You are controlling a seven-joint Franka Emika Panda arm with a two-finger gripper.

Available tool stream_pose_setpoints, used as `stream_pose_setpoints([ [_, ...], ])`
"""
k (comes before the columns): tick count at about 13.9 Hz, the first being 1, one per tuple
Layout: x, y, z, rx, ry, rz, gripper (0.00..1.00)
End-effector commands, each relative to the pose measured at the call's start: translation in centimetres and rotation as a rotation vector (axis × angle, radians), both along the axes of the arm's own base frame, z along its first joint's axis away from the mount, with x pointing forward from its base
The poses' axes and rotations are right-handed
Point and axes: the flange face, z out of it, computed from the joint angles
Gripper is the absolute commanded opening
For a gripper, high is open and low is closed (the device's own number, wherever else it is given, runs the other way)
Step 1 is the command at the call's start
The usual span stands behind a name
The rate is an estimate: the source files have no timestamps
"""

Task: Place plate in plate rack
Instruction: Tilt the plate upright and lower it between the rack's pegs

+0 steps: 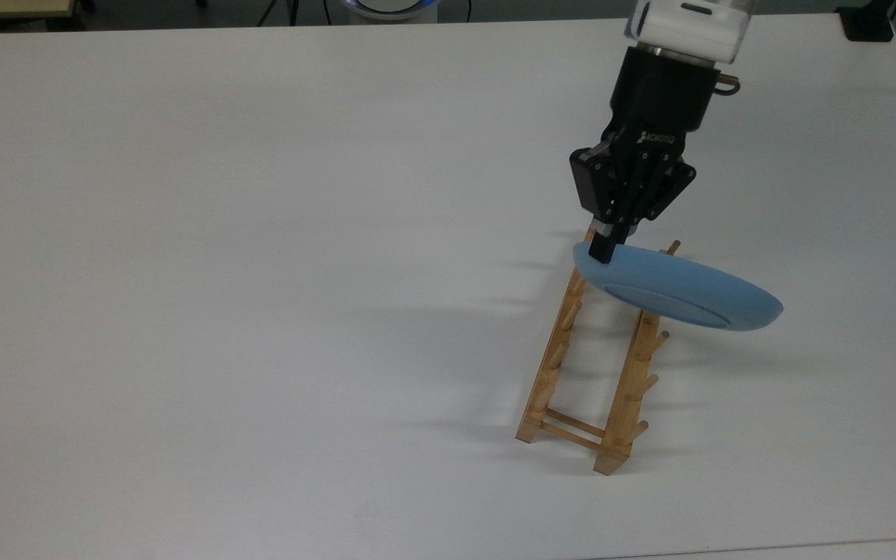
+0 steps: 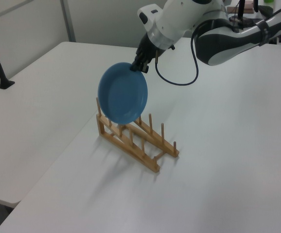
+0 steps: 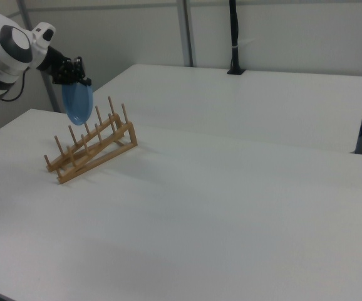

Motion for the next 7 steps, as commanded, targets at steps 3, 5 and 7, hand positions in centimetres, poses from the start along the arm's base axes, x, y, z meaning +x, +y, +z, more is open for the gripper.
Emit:
stream_pose_setpoints([
  [3,-0.3,-1.7,-1.2,-0.021,0.015,0.051,0.0],
  [5,-0.8,-1.8,-2.7,-0.042,0.042,0.055,0.0],
  [7,-1.1,-2.0,-3.8,-0.089,0.047,0.067,0.0],
])
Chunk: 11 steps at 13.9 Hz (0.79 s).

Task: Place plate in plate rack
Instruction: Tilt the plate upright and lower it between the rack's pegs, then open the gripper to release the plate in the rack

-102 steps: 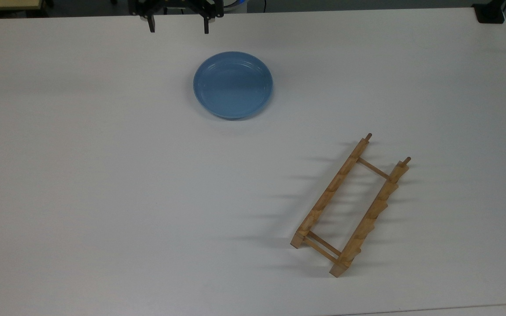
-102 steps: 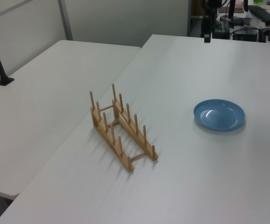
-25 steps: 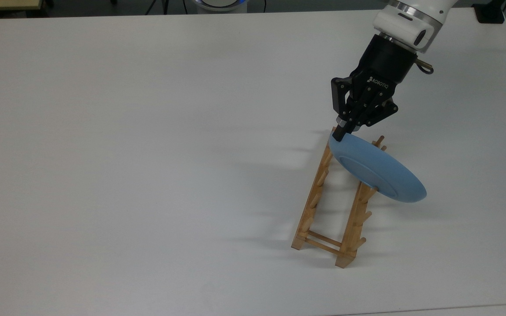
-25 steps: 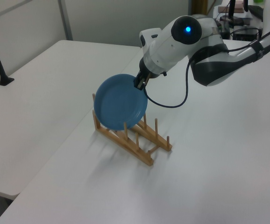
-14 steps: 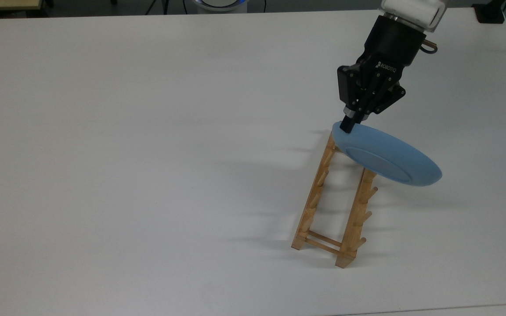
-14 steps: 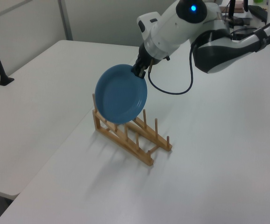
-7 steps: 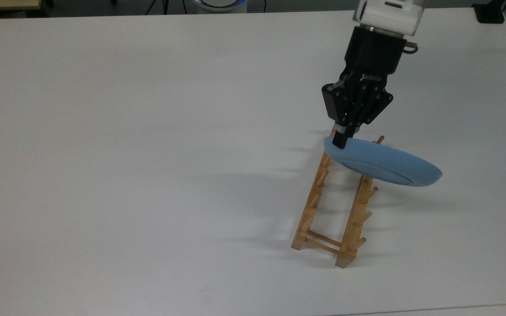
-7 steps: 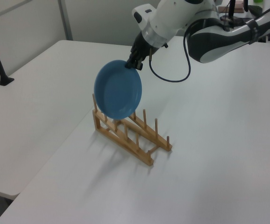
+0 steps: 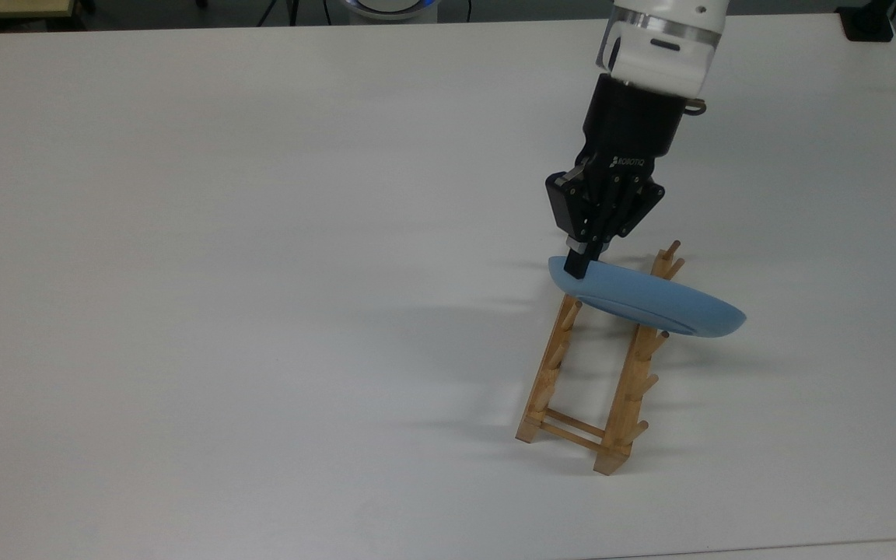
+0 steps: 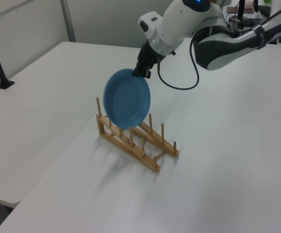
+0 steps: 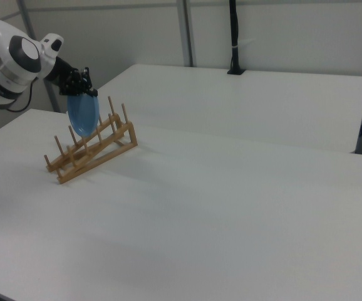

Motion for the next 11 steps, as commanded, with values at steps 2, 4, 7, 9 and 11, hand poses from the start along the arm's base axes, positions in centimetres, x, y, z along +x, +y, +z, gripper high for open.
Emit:
stream_pose_setpoints([
  [2,-1.4,-0.7,-1.2,-0.065,0.007,0.042,0.38],
  [4,-1.4,-0.7,-1.1,-0.057,0.005,0.035,0.61],
  [7,-1.4,-0.5,0.0,-0.041,-0.012,0.025,1.0],
  [9,-2.1,-0.4,2.7,0.015,-0.049,-0.03,1.0],
  [11,-2.8,-1.0,3.5,0.017,-0.018,-0.1,1.0],
])
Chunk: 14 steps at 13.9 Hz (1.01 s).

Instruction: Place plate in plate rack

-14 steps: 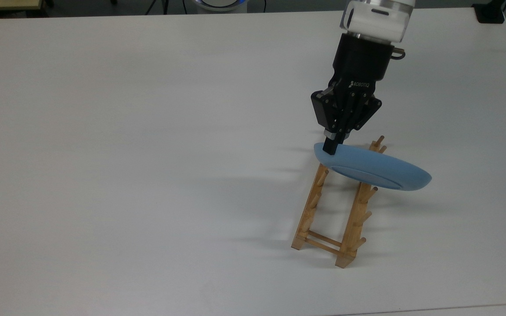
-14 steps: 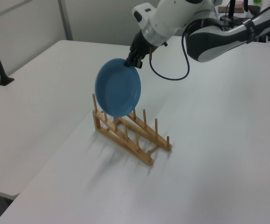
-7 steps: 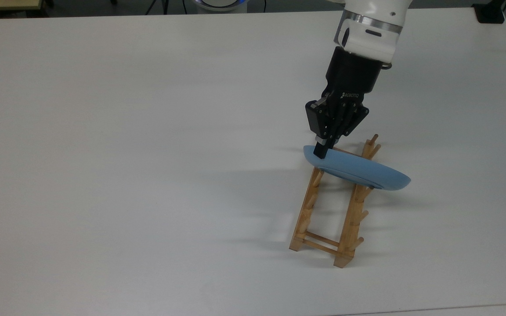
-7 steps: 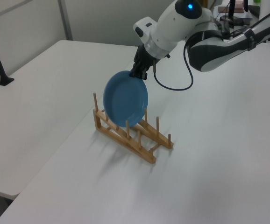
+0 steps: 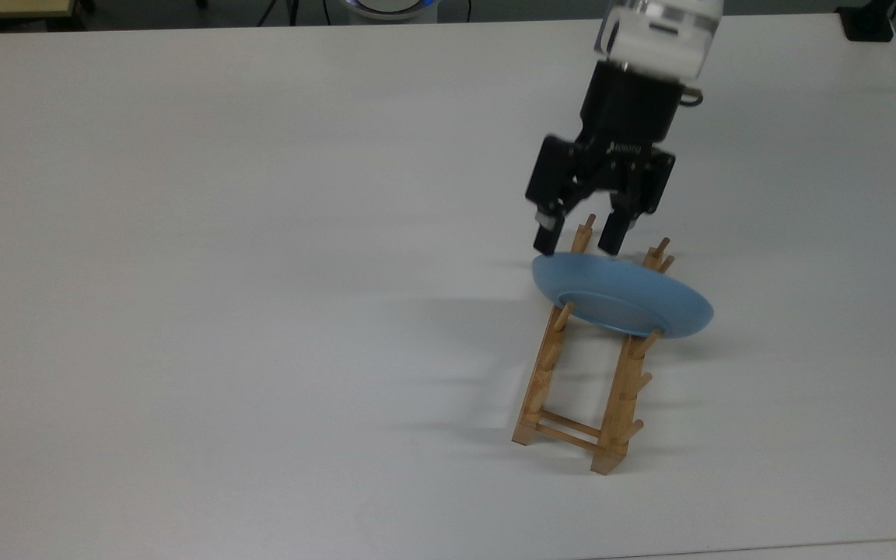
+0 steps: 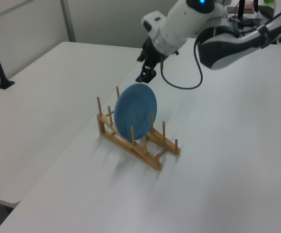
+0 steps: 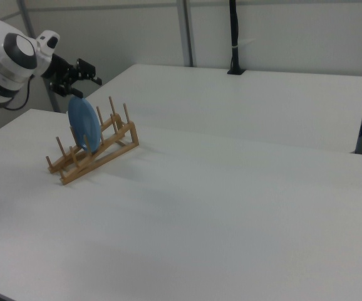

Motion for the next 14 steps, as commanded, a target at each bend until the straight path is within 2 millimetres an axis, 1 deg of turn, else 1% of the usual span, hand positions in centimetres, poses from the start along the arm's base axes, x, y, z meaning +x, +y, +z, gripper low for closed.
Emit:
stream_pose_setpoints([
  [1,-2.1,-1.1,3.0,0.053,0.044,-0.112,1.0],
  [3,-2.9,-2.3,4.0,0.091,0.112,-0.181,1.0],
  [5,-3.1,-3.4,4.1,0.148,0.172,-0.234,1.0],
  [6,-3.5,-4.5,4.1,0.194,0.233,-0.284,1.0],
  [8,-4.3,-7.6,4.9,0.23,0.326,-0.37,1.0],
  [9,-4.7,-8.8,5.1,0.251,0.381,-0.395,1.0],
  [10,-5.1,-10.5,5.5,0.285,0.435,-0.416,1.0],
  [11,-5.3,-12.9,5.9,0.322,0.486,-0.431,1.0],
  [14,-6.8,-19.3,7.5,0.392,0.61,-0.452,1.0],
])
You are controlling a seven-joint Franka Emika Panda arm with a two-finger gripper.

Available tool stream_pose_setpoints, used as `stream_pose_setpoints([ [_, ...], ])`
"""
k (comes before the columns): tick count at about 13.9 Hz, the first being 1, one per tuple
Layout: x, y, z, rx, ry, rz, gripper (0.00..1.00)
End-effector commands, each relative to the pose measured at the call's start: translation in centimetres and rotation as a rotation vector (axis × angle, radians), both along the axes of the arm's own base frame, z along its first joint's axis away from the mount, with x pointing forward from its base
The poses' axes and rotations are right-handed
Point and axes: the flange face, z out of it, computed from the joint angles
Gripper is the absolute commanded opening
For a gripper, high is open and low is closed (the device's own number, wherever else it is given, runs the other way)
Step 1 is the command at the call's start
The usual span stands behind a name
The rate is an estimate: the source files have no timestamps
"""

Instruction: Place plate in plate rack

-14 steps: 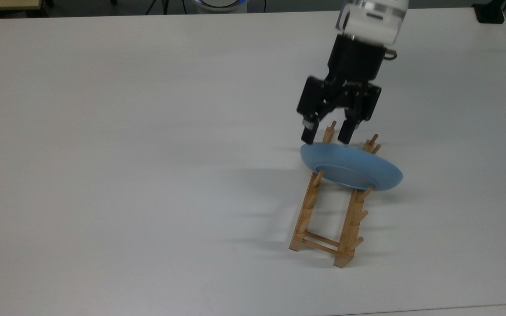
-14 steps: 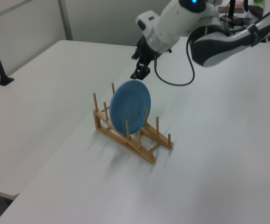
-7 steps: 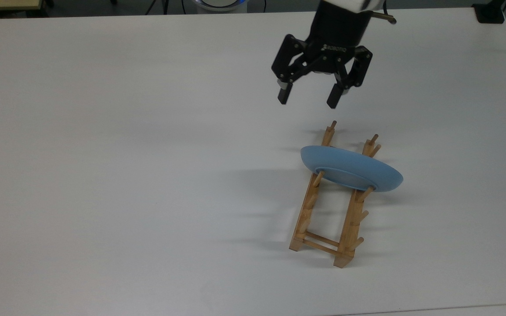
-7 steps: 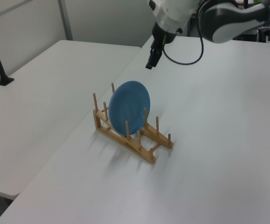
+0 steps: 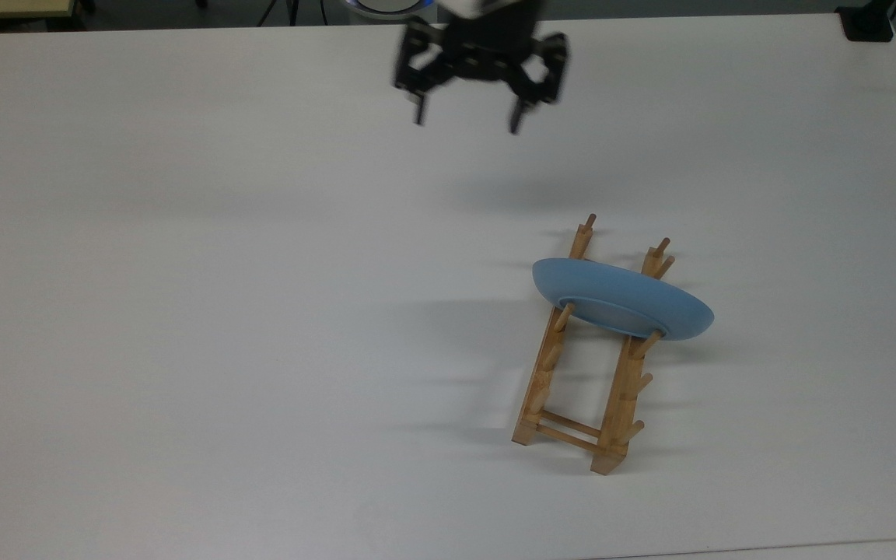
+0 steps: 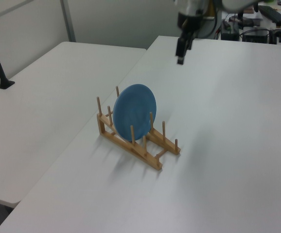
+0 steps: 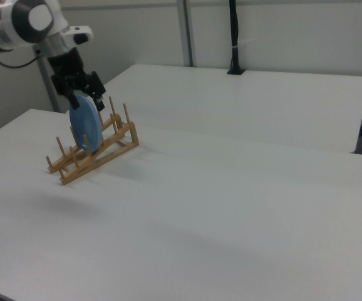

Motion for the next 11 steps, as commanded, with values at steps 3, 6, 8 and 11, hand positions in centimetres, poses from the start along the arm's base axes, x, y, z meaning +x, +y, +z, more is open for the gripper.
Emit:
stream_pose_setpoints([
  [3,-4.1,-11.9,2.8,0.117,0.167,0.001,1.0],
  [6,-5.3,-14.7,3.7,0.108,0.184,-0.006,1.0],
  [8,-5.0,-15.4,2.9,0.08,0.189,-0.014,1.0],
  [11,-5.1,-15.7,3.1,0.066,0.191,-0.018,1.0],
])
